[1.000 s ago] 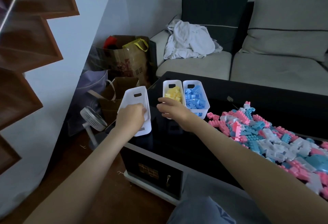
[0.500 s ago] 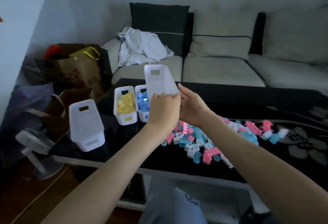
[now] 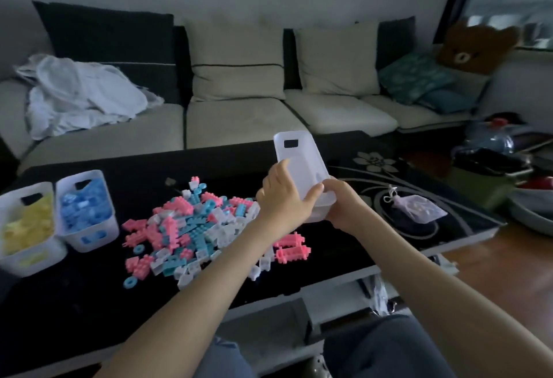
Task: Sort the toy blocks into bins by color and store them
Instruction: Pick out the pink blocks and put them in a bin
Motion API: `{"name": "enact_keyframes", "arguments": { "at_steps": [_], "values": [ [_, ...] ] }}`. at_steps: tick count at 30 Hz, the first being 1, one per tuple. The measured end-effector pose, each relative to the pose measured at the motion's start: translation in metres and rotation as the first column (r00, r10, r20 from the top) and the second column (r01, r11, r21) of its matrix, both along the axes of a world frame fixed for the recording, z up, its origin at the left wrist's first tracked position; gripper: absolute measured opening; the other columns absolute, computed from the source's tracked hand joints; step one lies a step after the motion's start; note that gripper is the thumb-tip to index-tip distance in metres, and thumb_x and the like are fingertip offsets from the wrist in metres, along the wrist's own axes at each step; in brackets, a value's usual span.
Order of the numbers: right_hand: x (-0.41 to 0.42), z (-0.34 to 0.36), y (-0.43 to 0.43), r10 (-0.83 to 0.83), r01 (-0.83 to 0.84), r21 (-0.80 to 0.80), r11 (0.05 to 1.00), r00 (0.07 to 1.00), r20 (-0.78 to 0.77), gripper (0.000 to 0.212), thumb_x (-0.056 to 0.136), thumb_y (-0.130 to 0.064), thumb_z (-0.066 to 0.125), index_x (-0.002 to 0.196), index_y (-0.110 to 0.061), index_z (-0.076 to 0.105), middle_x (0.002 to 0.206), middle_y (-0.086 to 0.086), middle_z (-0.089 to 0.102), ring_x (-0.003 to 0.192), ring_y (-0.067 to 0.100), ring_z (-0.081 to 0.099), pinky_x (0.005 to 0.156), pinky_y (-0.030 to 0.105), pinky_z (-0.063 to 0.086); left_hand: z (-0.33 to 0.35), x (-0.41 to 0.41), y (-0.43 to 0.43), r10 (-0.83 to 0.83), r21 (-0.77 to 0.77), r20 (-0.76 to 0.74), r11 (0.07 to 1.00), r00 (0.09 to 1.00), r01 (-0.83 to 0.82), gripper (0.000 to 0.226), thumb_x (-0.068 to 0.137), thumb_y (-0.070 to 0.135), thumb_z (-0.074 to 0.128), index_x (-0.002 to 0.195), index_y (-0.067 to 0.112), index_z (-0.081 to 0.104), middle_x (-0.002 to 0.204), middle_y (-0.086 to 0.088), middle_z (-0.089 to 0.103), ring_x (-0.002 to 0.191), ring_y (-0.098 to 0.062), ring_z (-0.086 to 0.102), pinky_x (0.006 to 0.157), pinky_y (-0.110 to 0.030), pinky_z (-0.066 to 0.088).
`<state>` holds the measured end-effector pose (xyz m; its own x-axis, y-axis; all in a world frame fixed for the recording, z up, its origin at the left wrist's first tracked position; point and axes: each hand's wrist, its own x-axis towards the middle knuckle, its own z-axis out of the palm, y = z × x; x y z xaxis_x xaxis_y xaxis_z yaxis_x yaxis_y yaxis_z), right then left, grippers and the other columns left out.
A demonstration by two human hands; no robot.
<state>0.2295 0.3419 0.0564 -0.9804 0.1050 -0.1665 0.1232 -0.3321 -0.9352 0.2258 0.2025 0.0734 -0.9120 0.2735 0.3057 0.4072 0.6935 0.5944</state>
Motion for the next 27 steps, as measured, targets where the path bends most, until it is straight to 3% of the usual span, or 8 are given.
{"name": "enact_keyframes", "arguments": {
  "at_steps": [4, 8, 15, 17, 20, 22, 24, 27],
  "values": [
    [0.01, -0.023, 0.046, -0.147, 0.144, 0.1, 0.984, 0.989, 0.02, 0.066, 0.062, 0.001, 0.037, 0.12, -0.023, 0.057, 0.102, 0.009, 0.065, 0.087, 0.03, 0.063, 0.057, 0.034, 0.052, -0.025, -0.008, 0.01, -0.044, -0.134, 0.149, 0.989, 0.988, 0.065, 0.064, 0.092, 0.056, 0.041, 0.138, 0.014, 0.03, 0.144, -0.007, 0.031, 0.129, -0.024, 0.034, 0.104, -0.043, 0.036],
    [0.014, -0.045, 0.073, -0.289, 0.276, 0.177, 0.945, 0.956, 0.047, 0.059, 0.066, 0.012, 0.031, 0.109, -0.019, 0.058, 0.114, 0.018, 0.06, 0.102, 0.037, 0.056, 0.077, 0.041, 0.048, -0.04, -0.017, 0.001, -0.089, -0.424, 0.174, 0.892, 0.981, 0.156, 0.05, 0.089, 0.053, 0.046, 0.129, 0.024, 0.045, 0.139, -0.004, 0.038, 0.128, -0.026, 0.034, 0.101, -0.043, 0.034],
    [0.004, -0.043, 0.077, -0.338, 0.248, 0.431, 0.868, 0.93, 0.145, 0.057, 0.071, 0.011, 0.033, 0.121, -0.008, 0.052, 0.092, 0.006, 0.057, 0.084, 0.023, 0.053, 0.067, 0.031, 0.042, -0.061, -0.021, -0.011, -0.239, -0.713, 0.236, 0.616, 0.942, 0.335, 0.074, 0.071, 0.065, 0.06, 0.134, 0.03, 0.041, 0.138, -0.005, 0.037, 0.136, -0.027, 0.014, 0.107, -0.057, -0.007],
    [-0.001, -0.039, 0.069, -0.387, 0.218, 0.627, 0.748, 0.911, 0.146, 0.055, 0.077, 0.005, 0.038, 0.13, -0.009, 0.045, 0.101, 0.006, 0.056, 0.086, 0.022, 0.052, 0.07, 0.032, 0.042, -0.065, -0.022, -0.012, -0.25, -0.762, 0.165, 0.582, 0.954, 0.284, 0.067, 0.076, 0.054, 0.062, 0.132, 0.025, 0.043, 0.136, -0.006, 0.04, 0.138, -0.028, 0.014, 0.106, -0.06, -0.016],
    [-0.003, -0.038, 0.05, -0.446, 0.149, 0.931, 0.334, 0.895, 0.016, 0.07, 0.079, -0.01, 0.05, 0.143, -0.017, 0.024, 0.14, 0.01, 0.037, 0.127, 0.03, 0.035, 0.105, 0.046, 0.028, -0.063, -0.025, -0.014, -0.242, -0.752, 0.12, 0.611, 0.963, 0.247, 0.049, 0.079, 0.046, 0.062, 0.12, 0.02, 0.053, 0.125, -0.002, 0.049, 0.134, -0.025, 0.023, 0.106, -0.061, -0.015],
    [-0.003, -0.037, 0.033, -0.34, 0.203, 0.971, 0.123, 0.928, -0.151, 0.071, 0.079, -0.012, 0.052, 0.144, -0.019, 0.024, 0.148, 0.007, 0.027, 0.137, 0.027, 0.02, 0.111, 0.045, 0.014, -0.059, -0.026, -0.013, -0.228, -0.728, 0.121, 0.641, 0.966, 0.243, 0.035, 0.079, 0.044, 0.061, 0.104, 0.019, 0.056, 0.109, -0.001, 0.053, 0.128, -0.024, 0.03, 0.107, -0.059, -0.011],
    [-0.003, -0.034, 0.015, -0.146, 0.267, 0.963, 0.032, 0.954, -0.26, 0.062, 0.081, -0.014, 0.051, 0.14, -0.02, 0.033, 0.147, 0.003, 0.03, 0.136, 0.023, 0.019, 0.109, 0.041, 0.014, -0.057, -0.027, -0.009, -0.213, -0.717, 0.106, 0.66, 0.971, 0.223, 0.023, 0.078, 0.04, 0.058, 0.084, 0.018, 0.053, 0.092, 0.0, 0.052, 0.12, -0.024, 0.036, 0.108, -0.057, -0.004],
    [-0.007, -0.037, -0.009, 0.103, 0.255, 0.963, 0.081, 0.959, -0.263, 0.052, 0.085, -0.012, 0.049, 0.135, -0.021, 0.042, 0.141, -0.001, 0.04, 0.13, 0.02, 0.025, 0.102, 0.035, 0.022, -0.06, -0.026, -0.004, -0.223, -0.709, 0.047, 0.679, 0.974, 0.19, 0.02, 0.078, 0.035, 0.051, 0.085, 0.017, 0.053, 0.085, 0.001, 0.052, 0.12, -0.025, 0.038, 0.111, -0.055, -0.003]
  ]
}}
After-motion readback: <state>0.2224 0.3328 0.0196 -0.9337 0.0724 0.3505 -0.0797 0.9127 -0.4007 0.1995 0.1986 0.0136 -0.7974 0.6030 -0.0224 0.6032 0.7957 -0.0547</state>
